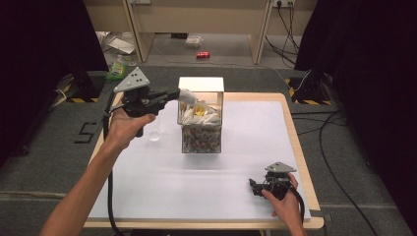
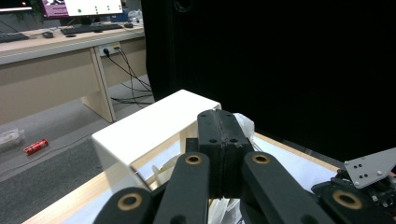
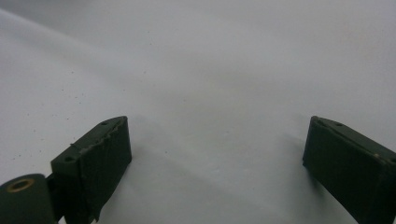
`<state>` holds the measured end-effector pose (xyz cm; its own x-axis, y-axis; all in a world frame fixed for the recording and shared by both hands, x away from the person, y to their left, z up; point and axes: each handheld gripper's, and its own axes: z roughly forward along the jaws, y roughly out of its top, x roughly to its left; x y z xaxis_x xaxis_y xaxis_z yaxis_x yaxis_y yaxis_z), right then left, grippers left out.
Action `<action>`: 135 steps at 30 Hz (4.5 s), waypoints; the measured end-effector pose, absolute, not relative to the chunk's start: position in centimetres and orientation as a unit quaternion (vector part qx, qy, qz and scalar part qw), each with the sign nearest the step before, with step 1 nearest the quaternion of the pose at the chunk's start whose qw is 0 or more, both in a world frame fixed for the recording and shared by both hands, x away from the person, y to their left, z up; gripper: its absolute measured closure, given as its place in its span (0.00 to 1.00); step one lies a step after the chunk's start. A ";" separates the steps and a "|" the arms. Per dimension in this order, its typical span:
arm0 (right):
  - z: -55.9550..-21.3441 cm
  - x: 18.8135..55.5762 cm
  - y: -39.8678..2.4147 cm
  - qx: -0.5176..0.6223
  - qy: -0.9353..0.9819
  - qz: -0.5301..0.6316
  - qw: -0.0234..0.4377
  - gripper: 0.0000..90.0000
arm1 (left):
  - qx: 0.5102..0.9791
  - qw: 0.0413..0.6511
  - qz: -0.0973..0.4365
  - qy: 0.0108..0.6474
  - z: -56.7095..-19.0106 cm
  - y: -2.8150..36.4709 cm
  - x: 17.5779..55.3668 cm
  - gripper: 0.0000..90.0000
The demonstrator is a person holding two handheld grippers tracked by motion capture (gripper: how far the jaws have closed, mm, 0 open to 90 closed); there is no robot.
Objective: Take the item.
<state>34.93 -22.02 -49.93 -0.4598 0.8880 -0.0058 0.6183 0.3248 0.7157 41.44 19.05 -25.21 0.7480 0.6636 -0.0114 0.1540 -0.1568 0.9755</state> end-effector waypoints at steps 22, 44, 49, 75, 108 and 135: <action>-49.9 34.9 -22.0 0.478 0.788 0.330 0.204 0.09 | 0.697 0.589 0.244 0.328 -25.1 25.4 41.3 0.99; -49.9 34.9 -22.0 0.478 0.788 0.330 0.204 0.09 | 0.677 0.565 0.267 0.389 -29.2 28.6 43.4 0.99; -49.9 34.9 -22.0 0.478 0.788 0.330 0.204 0.09 | 0.677 0.557 0.266 0.401 -30.3 28.9 43.9 0.99; -49.9 34.9 -22.0 0.478 0.788 0.330 0.204 0.09 | 0.677 0.523 0.262 0.446 -35.3 30.0 46.1 0.99; -50.0 34.9 -22.0 0.478 0.787 0.331 0.204 0.09 | 0.713 0.459 0.250 0.467 -40.6 29.0 47.2 0.99; -50.0 34.9 -22.0 0.478 0.788 0.331 0.204 0.09 | 0.722 0.447 0.244 0.468 -41.4 28.3 47.9 0.93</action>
